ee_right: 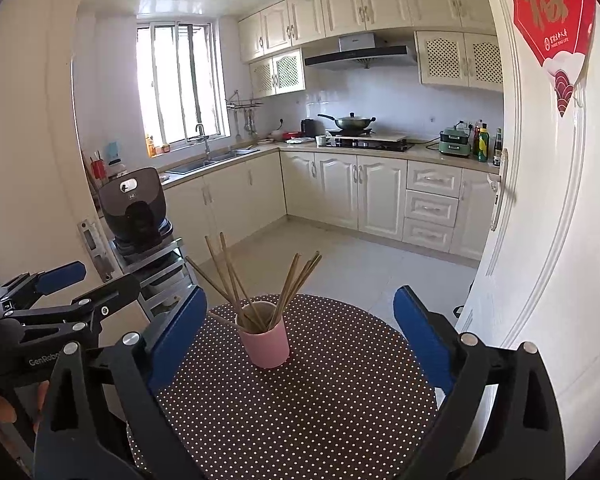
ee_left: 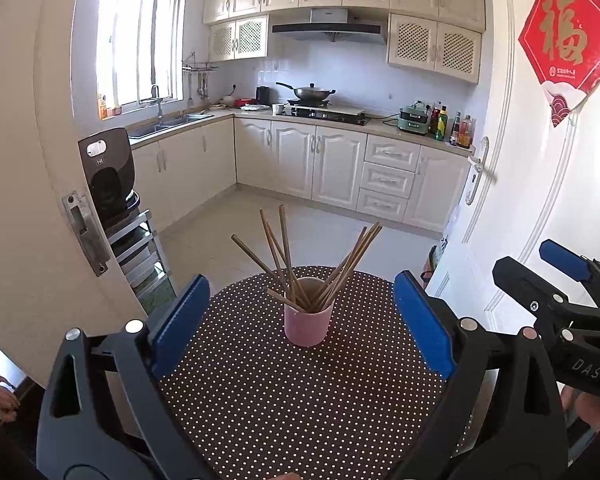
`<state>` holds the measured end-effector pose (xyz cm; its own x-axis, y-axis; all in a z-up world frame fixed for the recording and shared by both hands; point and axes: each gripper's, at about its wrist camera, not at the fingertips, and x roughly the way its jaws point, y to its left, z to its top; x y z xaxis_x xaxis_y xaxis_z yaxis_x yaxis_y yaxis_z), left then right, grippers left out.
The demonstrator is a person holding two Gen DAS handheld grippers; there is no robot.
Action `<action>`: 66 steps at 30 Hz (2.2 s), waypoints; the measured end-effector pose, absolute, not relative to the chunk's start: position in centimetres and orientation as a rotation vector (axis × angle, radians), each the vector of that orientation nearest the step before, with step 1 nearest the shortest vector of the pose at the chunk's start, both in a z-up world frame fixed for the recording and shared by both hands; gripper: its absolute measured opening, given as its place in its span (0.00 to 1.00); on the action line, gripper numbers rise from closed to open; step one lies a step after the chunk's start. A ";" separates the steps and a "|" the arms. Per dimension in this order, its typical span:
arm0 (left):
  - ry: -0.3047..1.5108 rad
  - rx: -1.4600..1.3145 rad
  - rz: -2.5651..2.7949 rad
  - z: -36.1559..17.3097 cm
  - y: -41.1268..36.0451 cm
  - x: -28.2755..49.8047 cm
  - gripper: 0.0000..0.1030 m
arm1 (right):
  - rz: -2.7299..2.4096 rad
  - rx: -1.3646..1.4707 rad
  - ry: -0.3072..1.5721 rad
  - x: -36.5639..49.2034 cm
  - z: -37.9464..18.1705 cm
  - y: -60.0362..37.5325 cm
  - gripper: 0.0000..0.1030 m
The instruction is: Organize utensils
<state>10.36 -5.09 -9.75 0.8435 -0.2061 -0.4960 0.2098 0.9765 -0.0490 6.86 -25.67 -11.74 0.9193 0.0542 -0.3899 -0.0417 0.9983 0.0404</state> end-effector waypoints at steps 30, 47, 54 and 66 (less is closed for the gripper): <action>0.467 0.029 -0.234 -9.1 -6.1 9.9 0.90 | 0.048 0.027 0.389 6.9 -11.6 -25.7 0.91; 0.464 0.018 -0.234 -9.0 -6.1 9.9 0.90 | 0.046 0.026 0.387 6.7 -11.7 -25.6 0.91; 0.465 0.015 -0.233 -8.9 -6.0 9.9 0.90 | 0.045 0.026 0.389 6.7 -11.6 -25.5 0.91; 0.466 0.011 -0.235 -8.8 -6.0 9.9 0.90 | 0.045 0.026 0.389 6.6 -11.6 -25.6 0.92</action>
<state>9.89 -6.01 -8.85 0.8666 -0.2222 -0.4468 0.2274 0.9729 -0.0427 6.62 -25.55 -11.59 0.9242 0.0487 -0.3787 -0.0387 0.9987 0.0342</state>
